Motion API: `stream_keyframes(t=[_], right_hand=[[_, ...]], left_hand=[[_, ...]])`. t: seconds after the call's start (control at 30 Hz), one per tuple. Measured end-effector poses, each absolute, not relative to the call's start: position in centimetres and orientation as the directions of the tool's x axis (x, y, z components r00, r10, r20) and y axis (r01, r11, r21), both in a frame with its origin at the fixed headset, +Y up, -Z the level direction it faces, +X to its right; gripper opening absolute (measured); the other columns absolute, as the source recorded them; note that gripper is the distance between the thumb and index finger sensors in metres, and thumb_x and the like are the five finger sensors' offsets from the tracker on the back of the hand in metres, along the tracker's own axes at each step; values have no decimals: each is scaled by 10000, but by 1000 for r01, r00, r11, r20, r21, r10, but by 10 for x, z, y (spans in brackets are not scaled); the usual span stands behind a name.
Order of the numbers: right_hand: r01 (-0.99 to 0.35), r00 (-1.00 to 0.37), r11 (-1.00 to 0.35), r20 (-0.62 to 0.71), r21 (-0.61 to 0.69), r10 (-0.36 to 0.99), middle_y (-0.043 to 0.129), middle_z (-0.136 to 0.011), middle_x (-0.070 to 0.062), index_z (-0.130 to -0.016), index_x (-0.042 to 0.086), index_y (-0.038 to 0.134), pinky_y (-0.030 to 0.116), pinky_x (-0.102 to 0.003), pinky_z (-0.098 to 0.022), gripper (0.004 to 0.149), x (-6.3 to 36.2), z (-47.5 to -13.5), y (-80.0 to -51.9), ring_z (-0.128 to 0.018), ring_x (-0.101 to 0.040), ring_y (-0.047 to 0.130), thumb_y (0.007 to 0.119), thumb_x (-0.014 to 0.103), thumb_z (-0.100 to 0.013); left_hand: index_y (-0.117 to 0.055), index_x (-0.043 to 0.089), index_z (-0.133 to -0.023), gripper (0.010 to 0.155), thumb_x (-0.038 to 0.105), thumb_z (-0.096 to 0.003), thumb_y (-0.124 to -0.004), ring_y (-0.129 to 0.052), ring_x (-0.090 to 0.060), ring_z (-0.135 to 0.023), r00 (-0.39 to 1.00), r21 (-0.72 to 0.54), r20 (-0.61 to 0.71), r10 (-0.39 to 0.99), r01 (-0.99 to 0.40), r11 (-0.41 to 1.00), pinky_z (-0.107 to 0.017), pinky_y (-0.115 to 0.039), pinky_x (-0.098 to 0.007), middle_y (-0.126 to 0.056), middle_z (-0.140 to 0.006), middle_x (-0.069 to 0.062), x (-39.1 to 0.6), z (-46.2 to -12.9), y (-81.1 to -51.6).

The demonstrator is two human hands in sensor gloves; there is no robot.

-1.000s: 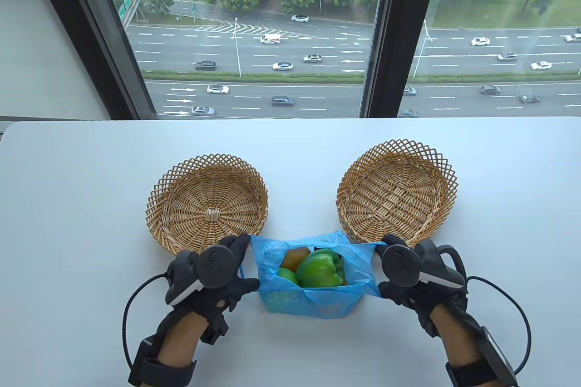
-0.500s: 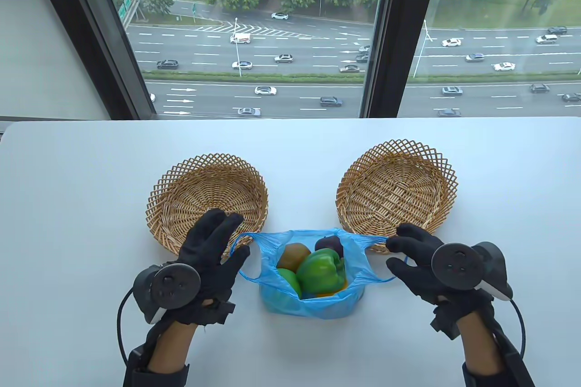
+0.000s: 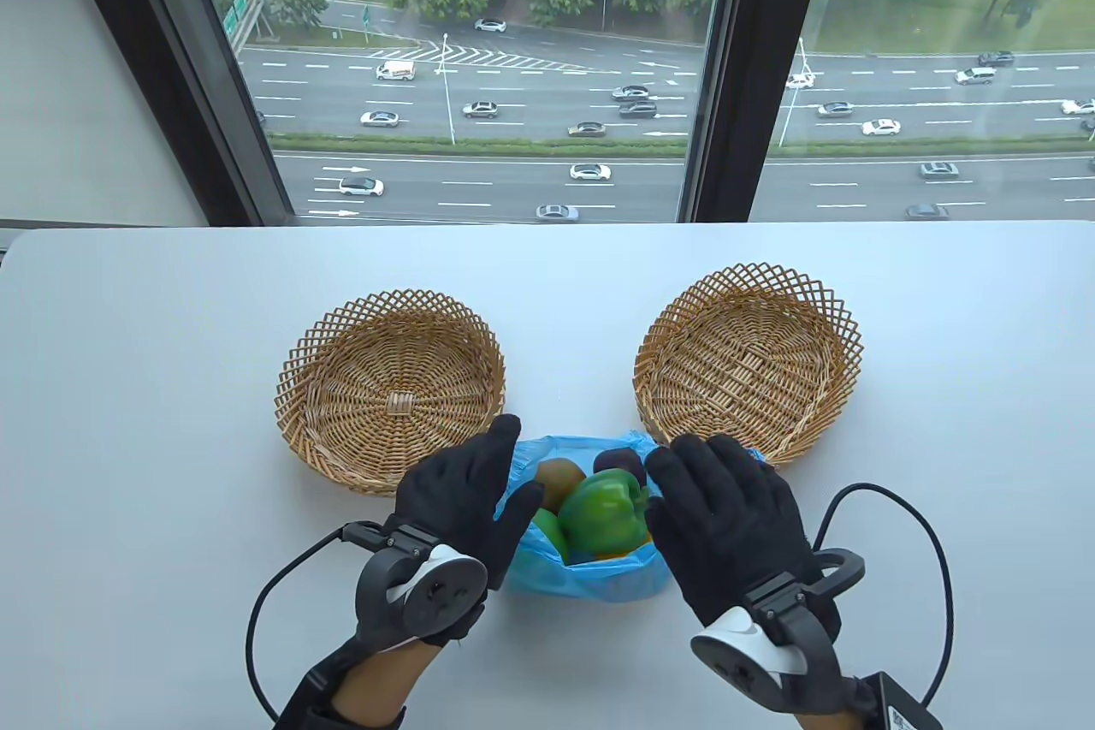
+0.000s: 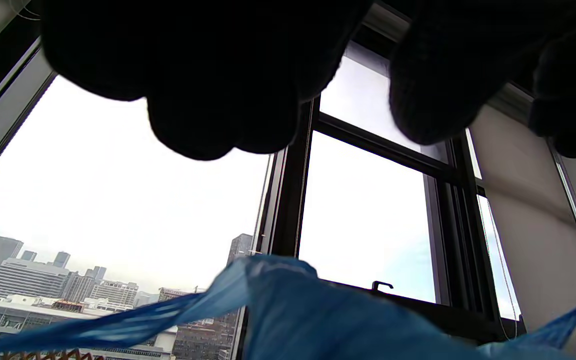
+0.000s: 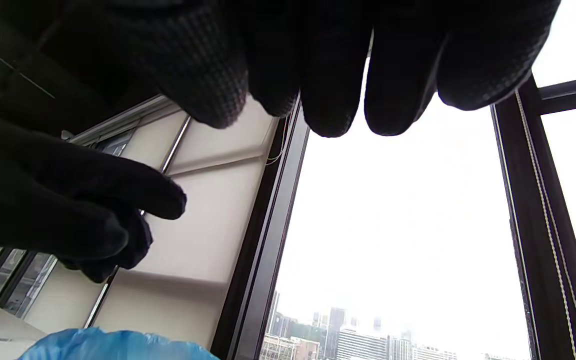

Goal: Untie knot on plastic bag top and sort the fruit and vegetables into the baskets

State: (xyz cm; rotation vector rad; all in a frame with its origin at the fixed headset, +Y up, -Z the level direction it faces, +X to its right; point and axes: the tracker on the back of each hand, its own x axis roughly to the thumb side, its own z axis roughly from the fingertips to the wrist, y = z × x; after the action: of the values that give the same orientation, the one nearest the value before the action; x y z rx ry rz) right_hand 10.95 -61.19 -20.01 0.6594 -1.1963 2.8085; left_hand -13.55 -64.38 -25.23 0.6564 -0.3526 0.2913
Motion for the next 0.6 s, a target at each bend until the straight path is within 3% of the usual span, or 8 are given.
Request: stream_keyframes(t=[0.1, 0.2, 0.33, 0.4, 0.47, 0.6], right_hand=[[37, -937, -844, 274, -535, -215, 809, -1021, -176, -1089, 117, 692, 736, -606, -597, 649, 97, -217, -630, -887, -480, 842, 847, 478, -572], [29, -953, -892, 258, -451, -161, 805, -998, -260, -1091, 20, 680, 766, -603, -570, 743, 105, -246, -645, -847, -518, 870, 862, 499, -552], [-25, -973, -994, 230, -110, -1, 807, -958, -295, -1106, -63, 599, 812, -570, -528, 858, 121, -282, -666, -789, -510, 923, 869, 522, -540], [-99, -964, -993, 255, -59, 81, 902, -885, -181, -1099, -8, 626, 861, -507, -466, 774, 128, -291, -673, -692, -404, 1016, 899, 450, -538], [-202, -952, -967, 263, -156, 156, 983, -744, -48, -1041, 57, 725, 876, -465, -413, 614, 135, -291, -671, -585, -307, 1060, 928, 327, -527], [-402, -877, -905, 339, -136, 339, 980, -740, -28, -1023, 95, 745, 880, -445, -414, 534, 154, -294, -659, -575, -274, 1056, 868, 259, -529]], left_hand=[[-683, 190, -1088, 787, 576, -435, -893, -991, -338, -652, 918, 521, 376, 125, -321, 791, -509, -800, -563, -956, -872, -85, -130, -257, -649], [-635, 189, -1115, 854, 615, -421, -893, -984, -345, -671, 931, 419, 335, 149, -288, 861, -515, -796, -570, -941, -898, -92, -128, -268, -658], [-605, 194, -1116, 843, 551, -422, -921, -1011, -311, -655, 935, 263, 298, 192, -274, 925, -504, -823, -546, -961, -877, -60, -129, -286, -675], [-617, 207, -1101, 785, 448, -427, -939, -1028, -277, -624, 890, 195, 314, 330, -400, 895, -491, -841, -531, -981, -830, -18, -135, -292, -682], [-649, 215, -1081, 715, 354, -436, -925, -1042, -263, -590, 803, 158, 327, 498, -566, 809, -477, -849, -527, -1007, -775, -4, -144, -294, -686], [-671, 217, -1066, 655, 303, -449, -874, -1043, -254, -575, 598, 78, 278, 751, -794, 603, -479, -847, -519, -1013, -755, -8, -163, -298, -691]])
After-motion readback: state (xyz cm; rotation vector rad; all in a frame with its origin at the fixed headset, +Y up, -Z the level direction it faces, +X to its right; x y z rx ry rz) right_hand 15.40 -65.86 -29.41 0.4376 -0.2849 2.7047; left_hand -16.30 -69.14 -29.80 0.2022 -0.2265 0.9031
